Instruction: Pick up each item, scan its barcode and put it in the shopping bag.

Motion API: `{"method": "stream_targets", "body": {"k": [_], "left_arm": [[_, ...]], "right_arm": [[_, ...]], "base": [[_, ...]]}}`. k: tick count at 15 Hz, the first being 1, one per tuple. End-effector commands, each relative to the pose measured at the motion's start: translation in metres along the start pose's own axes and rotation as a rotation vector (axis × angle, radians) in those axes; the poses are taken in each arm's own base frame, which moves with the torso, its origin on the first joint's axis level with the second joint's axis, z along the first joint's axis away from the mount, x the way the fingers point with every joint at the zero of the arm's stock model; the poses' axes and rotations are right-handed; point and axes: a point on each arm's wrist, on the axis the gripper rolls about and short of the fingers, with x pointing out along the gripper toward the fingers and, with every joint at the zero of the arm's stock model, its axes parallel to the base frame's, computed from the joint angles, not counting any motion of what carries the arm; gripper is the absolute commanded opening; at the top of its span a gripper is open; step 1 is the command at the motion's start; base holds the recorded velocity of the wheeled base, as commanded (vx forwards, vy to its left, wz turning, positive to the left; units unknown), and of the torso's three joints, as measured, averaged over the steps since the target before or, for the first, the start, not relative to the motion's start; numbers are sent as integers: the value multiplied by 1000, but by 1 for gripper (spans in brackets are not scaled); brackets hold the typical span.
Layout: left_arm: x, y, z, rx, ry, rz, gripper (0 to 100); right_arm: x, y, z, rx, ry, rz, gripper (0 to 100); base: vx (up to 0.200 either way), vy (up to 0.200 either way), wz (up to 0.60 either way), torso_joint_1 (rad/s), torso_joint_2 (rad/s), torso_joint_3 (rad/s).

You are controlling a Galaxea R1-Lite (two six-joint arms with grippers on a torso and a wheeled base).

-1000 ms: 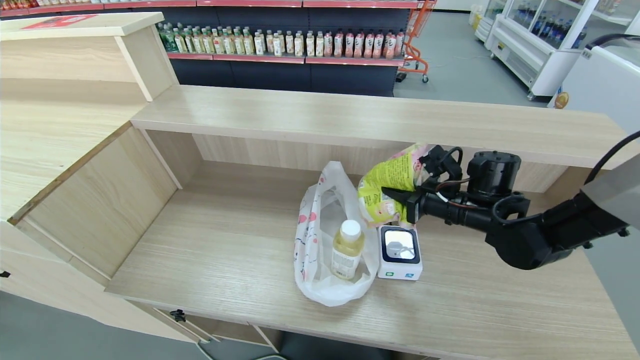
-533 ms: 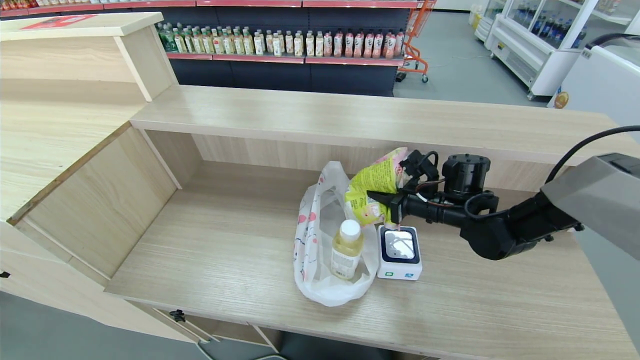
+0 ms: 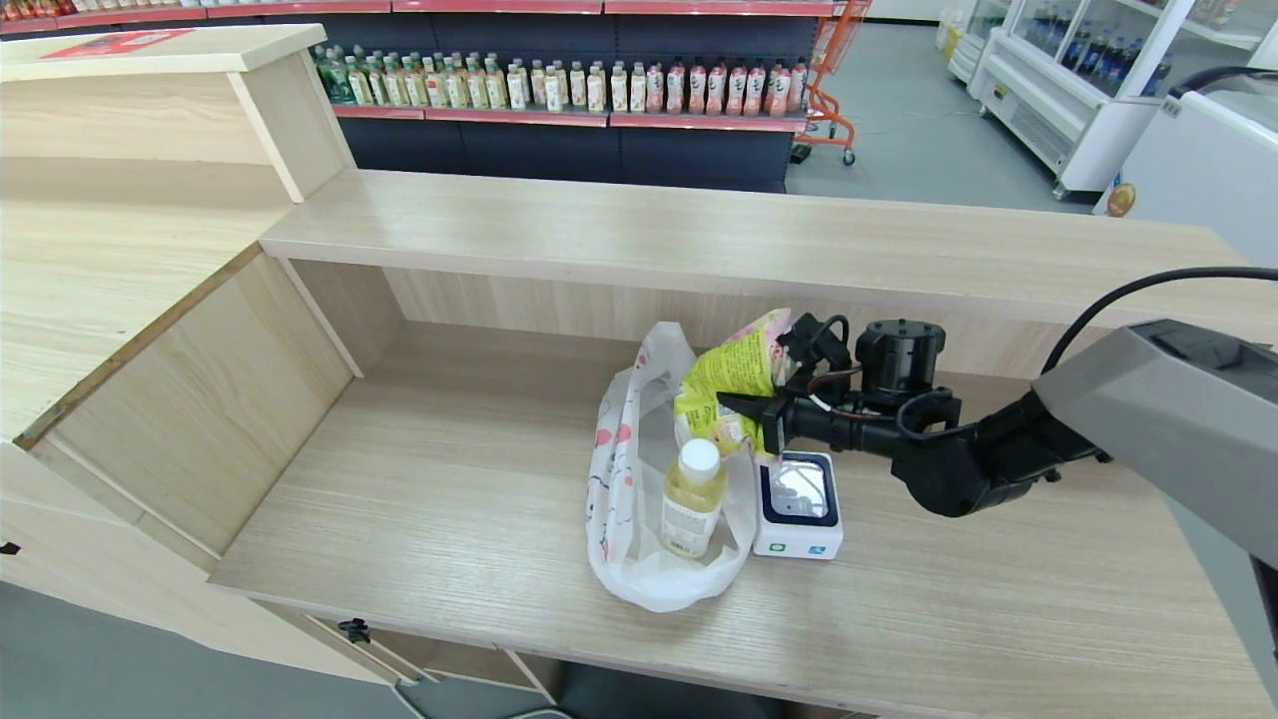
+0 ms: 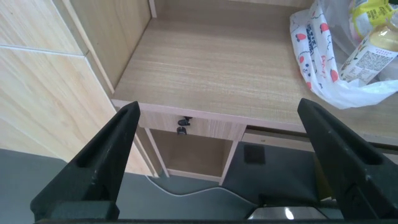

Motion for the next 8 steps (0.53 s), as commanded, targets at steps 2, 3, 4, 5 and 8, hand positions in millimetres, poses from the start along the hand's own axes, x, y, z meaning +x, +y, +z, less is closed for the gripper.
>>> {"method": "stream_targets", "body": {"k": [2, 3, 4, 5, 8], "left_arm": [[0, 0, 0, -1, -1, 1, 100], [0, 0, 0, -1, -1, -1, 100], [0, 0, 0, -1, -1, 1, 100], [0, 0, 0, -1, -1, 1, 100], [0, 0, 0, -1, -1, -1, 100]], "right_arm": [[11, -1, -9, 17, 7, 10, 0], [13, 0, -10, 27, 6, 14, 0], [15, -1, -6, 32, -7, 25, 0], [17, -1, -5, 35, -18, 50, 0], [20, -3, 0, 32, -36, 96, 0]], "base": [[0, 0, 0, 0, 0, 0], [0, 0, 0, 0, 0, 0], [0, 0, 0, 0, 0, 0], [0, 0, 0, 0, 0, 0], [0, 0, 0, 0, 0, 0]]}}
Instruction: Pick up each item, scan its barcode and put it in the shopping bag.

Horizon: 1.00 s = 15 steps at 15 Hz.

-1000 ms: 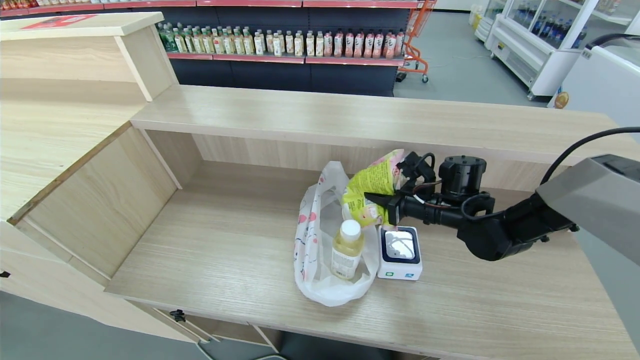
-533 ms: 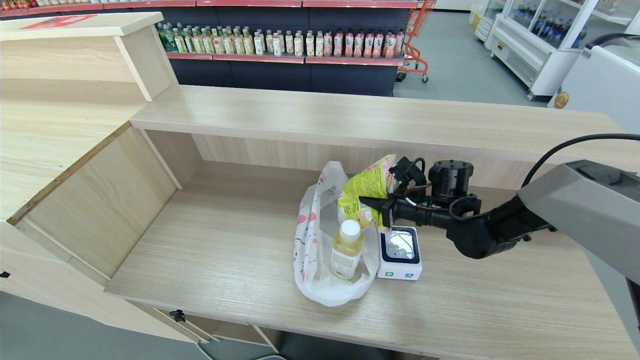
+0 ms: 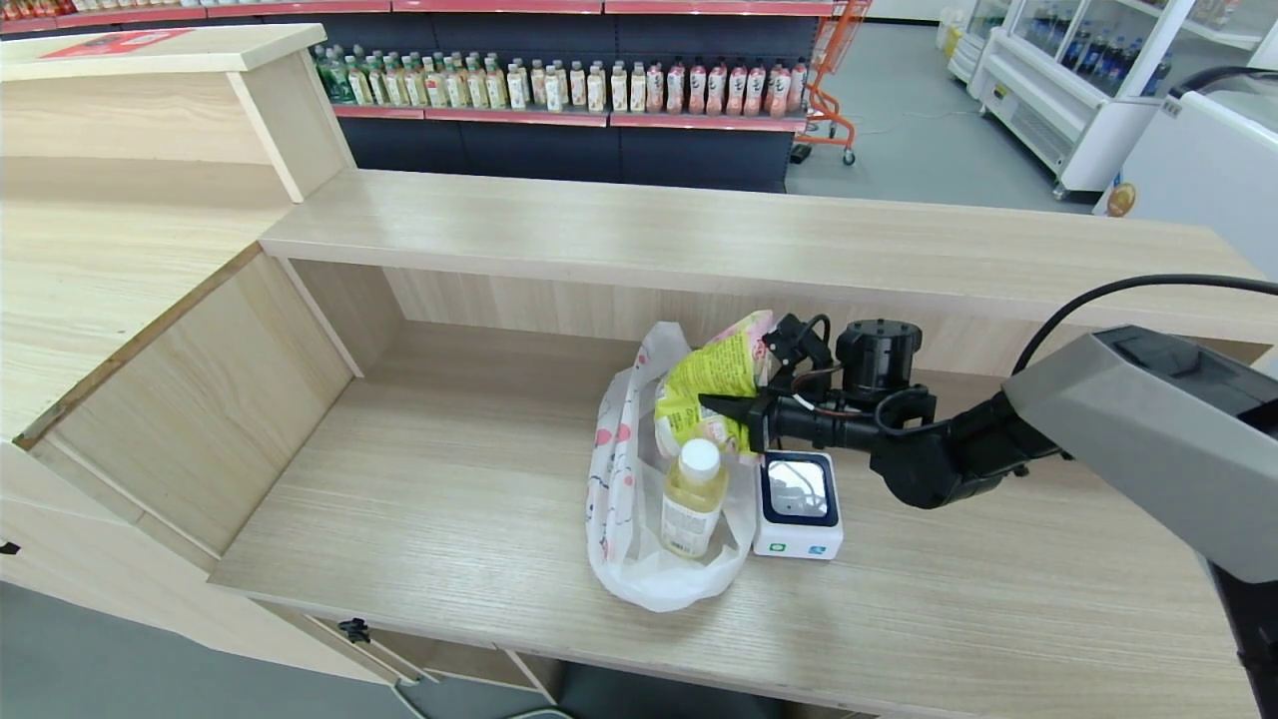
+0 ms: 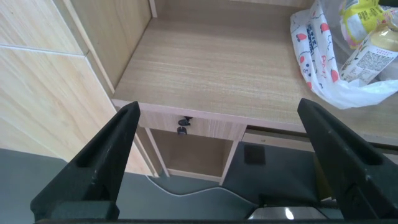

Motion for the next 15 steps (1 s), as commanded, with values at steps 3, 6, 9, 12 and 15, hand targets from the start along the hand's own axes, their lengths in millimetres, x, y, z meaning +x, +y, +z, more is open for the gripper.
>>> {"method": "stream_targets", "body": {"k": [3, 6, 9, 12, 15], "left_arm": [[0, 0, 0, -1, -1, 0, 100], [0, 0, 0, -1, -1, 0, 100], [0, 0, 0, -1, -1, 0, 100], [0, 0, 0, -1, -1, -1, 100], [0, 0, 0, -1, -1, 0, 100]], "right_arm": [[2, -4, -8, 3, 5, 19, 0], [7, -6, -27, -2, 33, 17, 0], [12, -8, -32, -3, 42, 17, 0], [16, -11, -30, -5, 37, 21, 0], [21, -14, -23, -7, 34, 27, 100]], "base": [[0, 0, 0, 0, 0, 0], [0, 0, 0, 0, 0, 0], [0, 0, 0, 0, 0, 0], [0, 0, 0, 0, 0, 0], [0, 0, 0, 0, 0, 0]]}}
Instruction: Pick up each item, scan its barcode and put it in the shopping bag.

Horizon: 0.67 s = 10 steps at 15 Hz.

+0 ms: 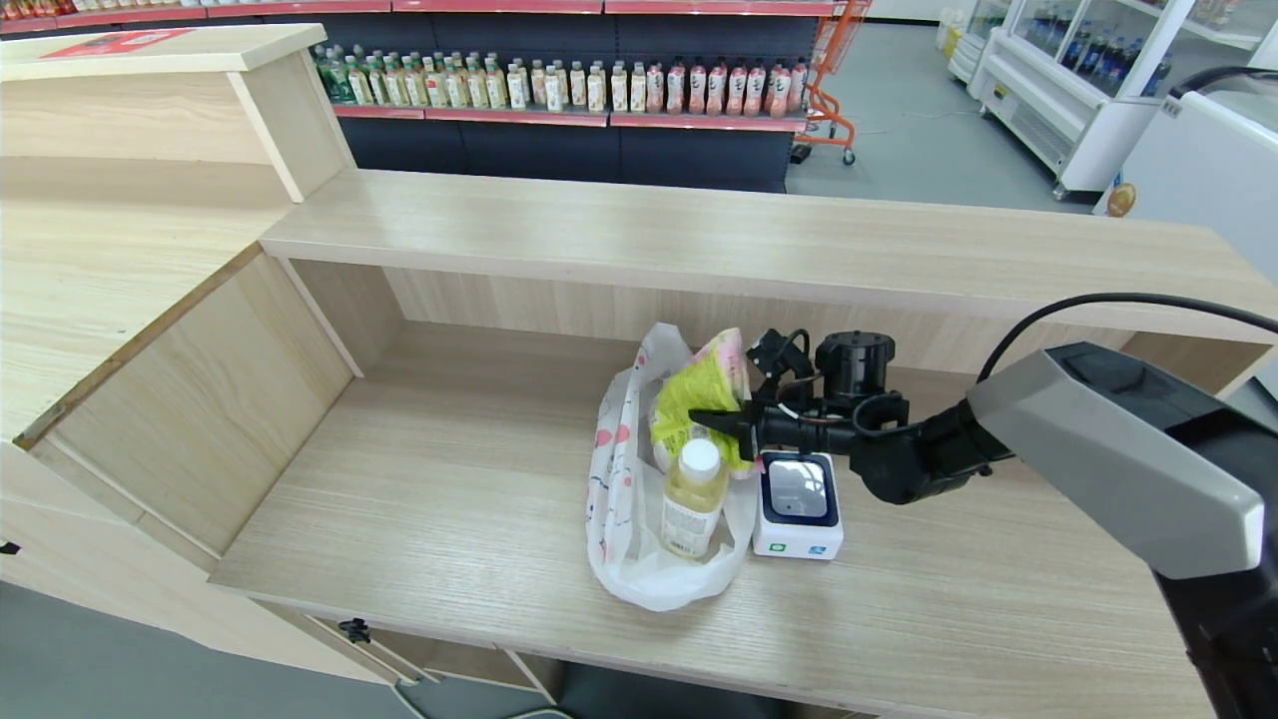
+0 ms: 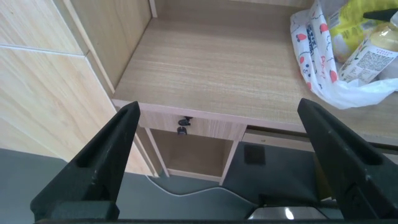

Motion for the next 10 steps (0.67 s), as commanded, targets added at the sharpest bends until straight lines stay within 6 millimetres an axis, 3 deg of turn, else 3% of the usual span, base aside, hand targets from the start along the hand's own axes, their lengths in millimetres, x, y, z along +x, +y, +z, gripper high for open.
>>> {"method": "stream_targets", "body": {"k": [1, 3, 6, 8, 10], "left_arm": [[0, 0, 0, -1, -1, 0, 100], [0, 0, 0, -1, -1, -1, 100], [0, 0, 0, -1, -1, -1, 100], [0, 0, 0, -1, -1, 0, 100], [0, 0, 0, -1, -1, 0, 100]], "right_arm": [[2, -1, 2, -1, -2, 2, 100], [0, 0, 7, 4, -2, 2, 100], [-11, 5, 37, 9, -39, -2, 100], [-28, 11, 71, 4, -88, -11, 100], [-63, 25, 103, -7, -116, -30, 100]], "base": [[0, 0, 0, 0, 0, 0], [0, 0, 0, 0, 0, 0], [0, 0, 0, 0, 0, 0], [0, 0, 0, 0, 0, 0], [0, 0, 0, 0, 0, 0]]}}
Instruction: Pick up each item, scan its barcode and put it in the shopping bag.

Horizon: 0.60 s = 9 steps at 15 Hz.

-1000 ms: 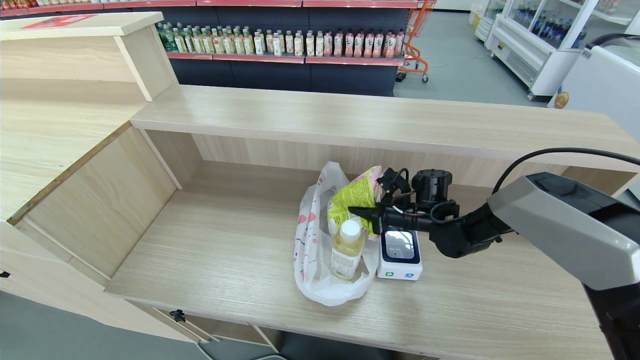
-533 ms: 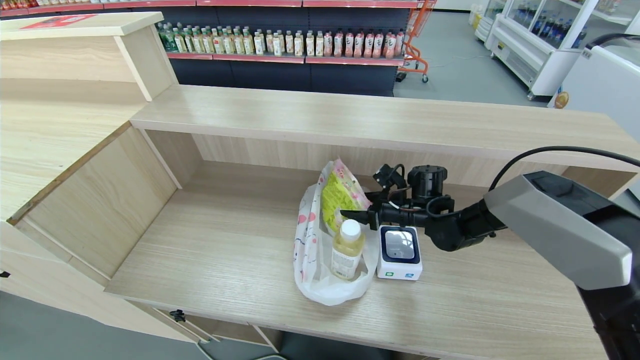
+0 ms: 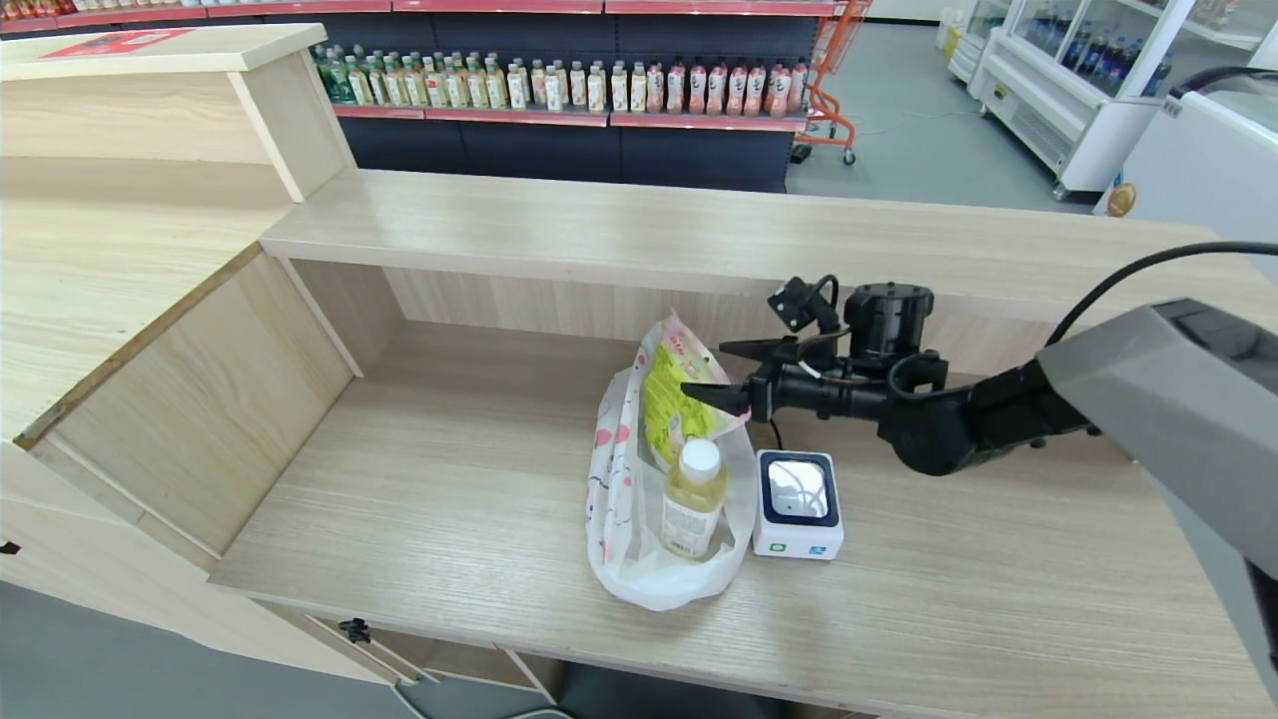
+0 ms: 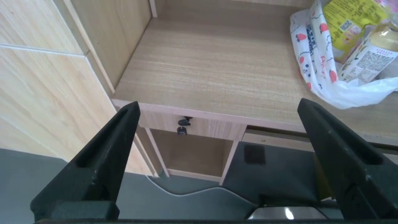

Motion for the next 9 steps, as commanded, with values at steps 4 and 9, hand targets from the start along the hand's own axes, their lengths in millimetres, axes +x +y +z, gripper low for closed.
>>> {"method": "stream_targets", "body": {"k": [4, 9], "left_arm": [[0, 0, 0, 0, -1, 0, 100], [0, 0, 0, 0, -1, -1, 100]], "right_arm": [[-140, 60, 70, 20, -18, -157, 100], [-254, 125, 66, 110, 158, -603, 100]], "base": [[0, 0, 0, 0, 0, 0], [0, 0, 0, 0, 0, 0]]}}
